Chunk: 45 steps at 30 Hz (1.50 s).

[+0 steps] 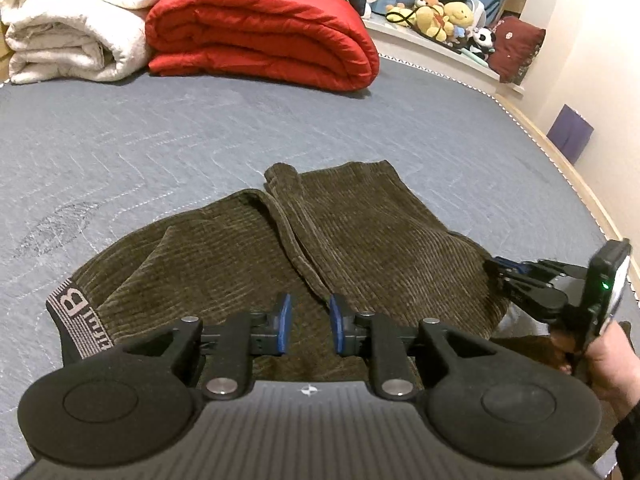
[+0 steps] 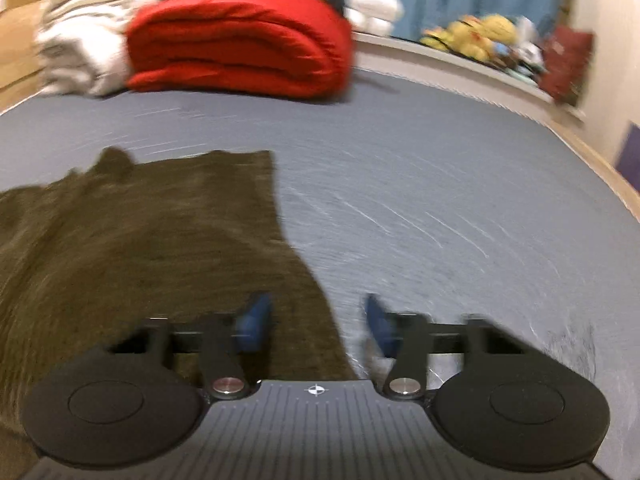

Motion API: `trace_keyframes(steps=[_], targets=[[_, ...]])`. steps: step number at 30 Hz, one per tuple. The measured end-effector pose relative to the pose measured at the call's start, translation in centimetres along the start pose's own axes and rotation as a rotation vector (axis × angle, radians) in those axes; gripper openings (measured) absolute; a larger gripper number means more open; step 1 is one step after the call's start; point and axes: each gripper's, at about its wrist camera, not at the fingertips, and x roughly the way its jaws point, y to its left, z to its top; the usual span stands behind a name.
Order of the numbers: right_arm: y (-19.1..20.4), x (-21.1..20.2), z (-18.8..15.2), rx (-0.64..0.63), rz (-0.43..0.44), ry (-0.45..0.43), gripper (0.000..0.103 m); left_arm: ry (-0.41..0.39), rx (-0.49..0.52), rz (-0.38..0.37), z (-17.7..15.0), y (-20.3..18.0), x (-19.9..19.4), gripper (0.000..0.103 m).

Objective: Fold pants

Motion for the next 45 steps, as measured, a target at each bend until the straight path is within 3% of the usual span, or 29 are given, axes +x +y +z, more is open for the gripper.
trace_keyframes(steps=[4,9,11,14,17,19,20,22,24,28,34,45], targets=[[-0.4,-2.7,0.2,-0.032,0.053,-0.049,0.008,-0.011,-0.005,0.014,-0.2,0.3,-0.2,0.023],[-1.5,-9.9,0.5,-0.093,0.261,-0.149,0.007,-0.016,0.006,0.024,-0.7,0.9,-0.1,0.023],[-2.1,-12.3,-0.3,-0.126,0.358,-0.128,0.006,-0.013,0.011,0.032,-0.8,1.0,-0.1,0.023],[-2.9,-13.8,-3.1,-0.167,0.486,-0.006,0.002,-0.008,0.012,0.033,-0.9,1.2,0.1,0.023],[-4.0,-13.6,-4.7,-0.123,0.464,0.034,0.002,-0.002,0.016,0.031,-0.8,1.0,0.4,0.023],[-5.9,-13.5,-4.3,0.003,0.437,-0.019,0.005,0.001,0.019,0.029,-0.7,0.7,0.6,0.024],[-7.0,-13.3,-3.7,0.079,0.428,-0.05,0.008,0.002,0.022,0.027,-0.7,0.5,0.7,0.026],[-8.7,-13.0,-2.8,0.218,0.422,-0.11,0.032,0.002,0.029,0.025,-0.7,0.1,0.8,0.034],[-9.4,-12.2,-1.9,0.316,0.397,-0.145,0.044,0.005,0.031,0.025,-0.7,-0.1,1.0,0.035],[-9.2,-8.5,-0.4,0.446,0.407,-0.089,0.045,0.01,0.018,0.025,-0.5,-0.1,1.2,0.035],[-5.8,-2.2,0.4,0.513,0.386,0.071,0.051,0.023,-0.004,0.022,-0.3,0.2,1.4,0.036],[-3.1,0.1,0.6,0.454,0.414,0.124,0.052,0.021,0.001,0.001,-0.1,-0.7,1.3,0.042]])
